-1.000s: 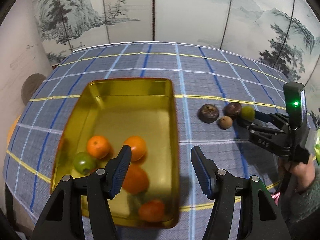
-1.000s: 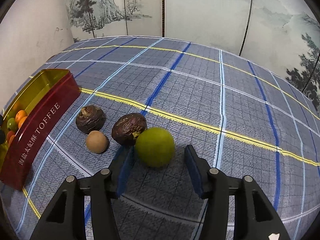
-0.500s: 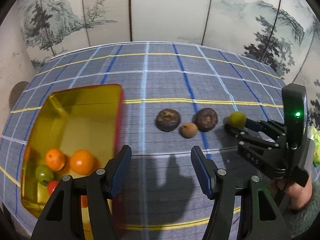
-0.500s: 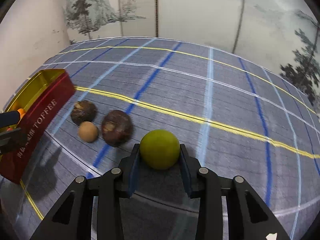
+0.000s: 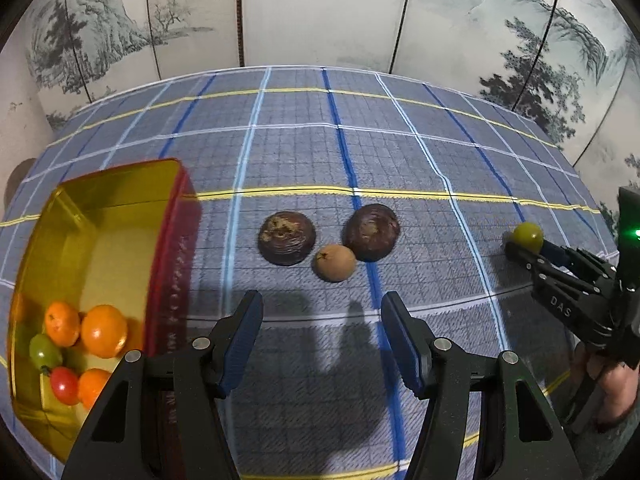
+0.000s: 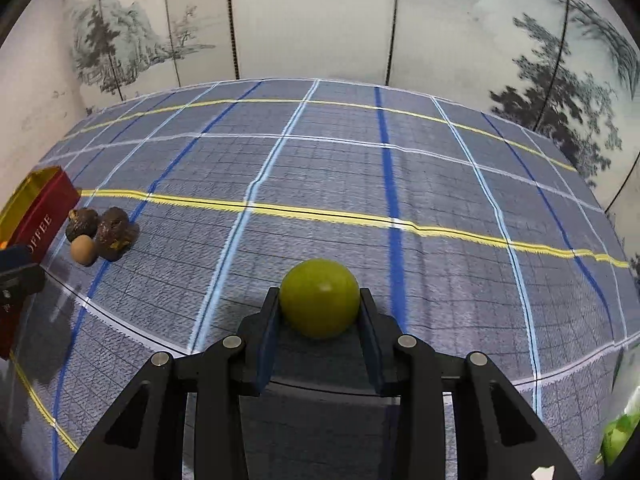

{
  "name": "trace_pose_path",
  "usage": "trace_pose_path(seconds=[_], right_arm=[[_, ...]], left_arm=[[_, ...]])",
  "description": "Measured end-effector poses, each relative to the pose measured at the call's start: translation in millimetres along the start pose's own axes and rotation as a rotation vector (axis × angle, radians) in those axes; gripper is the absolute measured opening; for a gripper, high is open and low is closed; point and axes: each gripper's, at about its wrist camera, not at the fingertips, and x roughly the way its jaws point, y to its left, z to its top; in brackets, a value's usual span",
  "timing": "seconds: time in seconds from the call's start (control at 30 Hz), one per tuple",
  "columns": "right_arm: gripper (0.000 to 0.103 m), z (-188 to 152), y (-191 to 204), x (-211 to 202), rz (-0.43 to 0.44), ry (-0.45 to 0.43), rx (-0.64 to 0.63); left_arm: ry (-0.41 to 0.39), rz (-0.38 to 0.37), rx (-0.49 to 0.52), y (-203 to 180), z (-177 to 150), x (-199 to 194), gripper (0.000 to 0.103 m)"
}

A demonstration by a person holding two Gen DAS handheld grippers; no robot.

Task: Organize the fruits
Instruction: 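Grasp the small tan fruit with the left gripper while the right gripper holds the green fruit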

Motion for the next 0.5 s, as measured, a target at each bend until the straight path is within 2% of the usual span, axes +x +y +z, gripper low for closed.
trace_pose_path(seconds=[0.17, 0.33, 0.5], right_arm=[[0.034, 0, -2, 0, 0.014, 0.0, 0.013], [0.034, -1, -5, 0, 0.031, -0.002, 0.021], [0.034, -2, -7, 0, 0.048, -0.003, 0.034]], left_arm=[[0.017, -0.027, -0.013, -3, 7, 17, 0.047], [0.033, -0.02, -0.019, -5, 13, 33, 0.037], [0.047, -0.021, -0.026, -5, 18, 44, 0.033]])
